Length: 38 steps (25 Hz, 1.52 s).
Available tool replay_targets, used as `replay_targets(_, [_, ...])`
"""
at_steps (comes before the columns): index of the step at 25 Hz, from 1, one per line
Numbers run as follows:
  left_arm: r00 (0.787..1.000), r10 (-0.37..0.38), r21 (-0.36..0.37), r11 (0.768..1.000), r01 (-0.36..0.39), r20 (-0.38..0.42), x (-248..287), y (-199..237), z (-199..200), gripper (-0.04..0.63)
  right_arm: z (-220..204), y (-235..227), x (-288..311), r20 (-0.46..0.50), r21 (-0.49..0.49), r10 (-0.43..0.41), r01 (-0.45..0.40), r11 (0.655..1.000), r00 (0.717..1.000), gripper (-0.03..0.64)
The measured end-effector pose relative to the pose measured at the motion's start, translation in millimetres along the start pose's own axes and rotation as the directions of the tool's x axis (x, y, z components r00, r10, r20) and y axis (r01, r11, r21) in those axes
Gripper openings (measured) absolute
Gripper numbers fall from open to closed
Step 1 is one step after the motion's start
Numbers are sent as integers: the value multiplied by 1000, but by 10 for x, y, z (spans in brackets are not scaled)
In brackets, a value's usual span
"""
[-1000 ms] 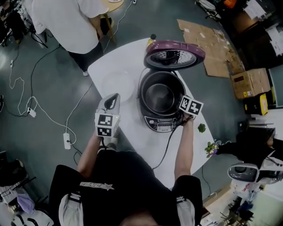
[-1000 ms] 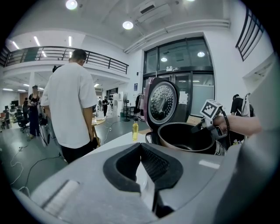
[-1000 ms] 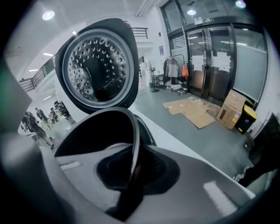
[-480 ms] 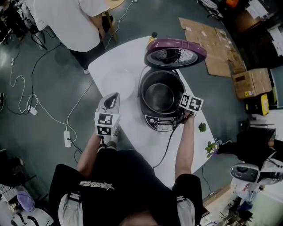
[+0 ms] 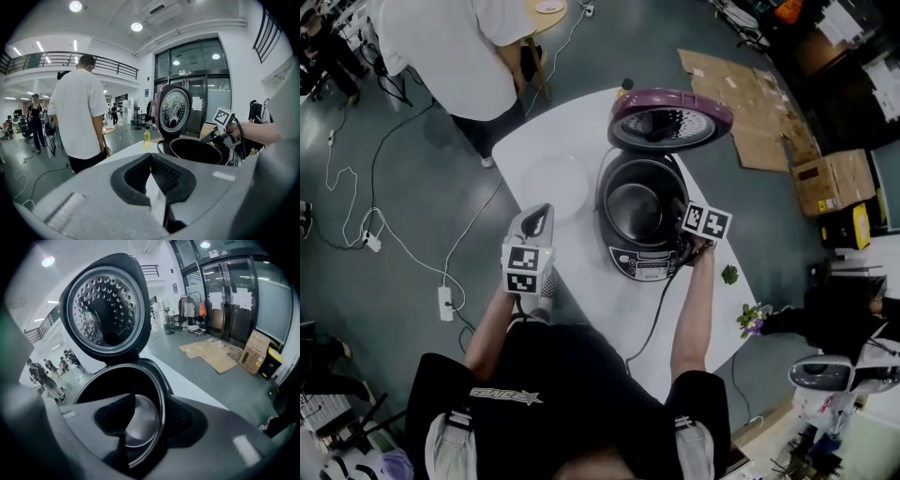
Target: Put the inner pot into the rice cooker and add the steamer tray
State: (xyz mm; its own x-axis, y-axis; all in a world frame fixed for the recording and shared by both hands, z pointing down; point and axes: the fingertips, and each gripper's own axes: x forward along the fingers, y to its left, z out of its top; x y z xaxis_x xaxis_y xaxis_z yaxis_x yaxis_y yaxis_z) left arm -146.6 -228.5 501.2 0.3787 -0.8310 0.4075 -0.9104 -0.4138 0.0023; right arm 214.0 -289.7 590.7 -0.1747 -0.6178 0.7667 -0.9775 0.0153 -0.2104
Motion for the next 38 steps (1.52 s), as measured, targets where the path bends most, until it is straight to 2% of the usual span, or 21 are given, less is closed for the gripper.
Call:
replay_targets(9, [999,-7,17,1000,7,43,-195,-53,132,11,60,100,-301,96,19,20,-22,1000,995,222])
replay_targets(14, [997,-23,35,999,20,80,-313,-118,249,11,179,273,-678,202,-15,28,-25,1000,979,222])
replay_targets(17, [994,-39,48,998,34,103,-377,-157,305,11,225,465,-988,308,-28,50,-44,999,950,222])
replay_targets(22, [988,-79,70,995,70,130,-431,-319,424,11,151,752,-1539,469,-75,72,-42,996,880,222])
replay_targets(26, [982,-119,91,990,107,144,-475,-452,472,11,9,970,-1941,586,-129,56,24,991,808,222])
replay_targets(29, [976,-156,103,985,141,152,-483,-591,521,11,-171,1072,-2179,646,-133,29,75,988,762,219])
replay_targets(31, [972,-179,109,980,163,153,-474,-715,534,11,-326,1104,-2304,675,-126,10,102,987,738,167])
replay_targets(33, [969,-196,119,977,179,148,-467,-828,517,11,-494,1111,-2391,691,-112,-16,129,985,723,148])
replay_targets(35, [968,-210,127,973,193,139,-471,-914,490,11,-644,1108,-2437,695,-97,-43,152,984,718,63])
replay_targets(38, [966,-222,133,970,205,131,-471,-982,460,11,-798,1129,-2407,681,-99,-53,164,982,730,14])
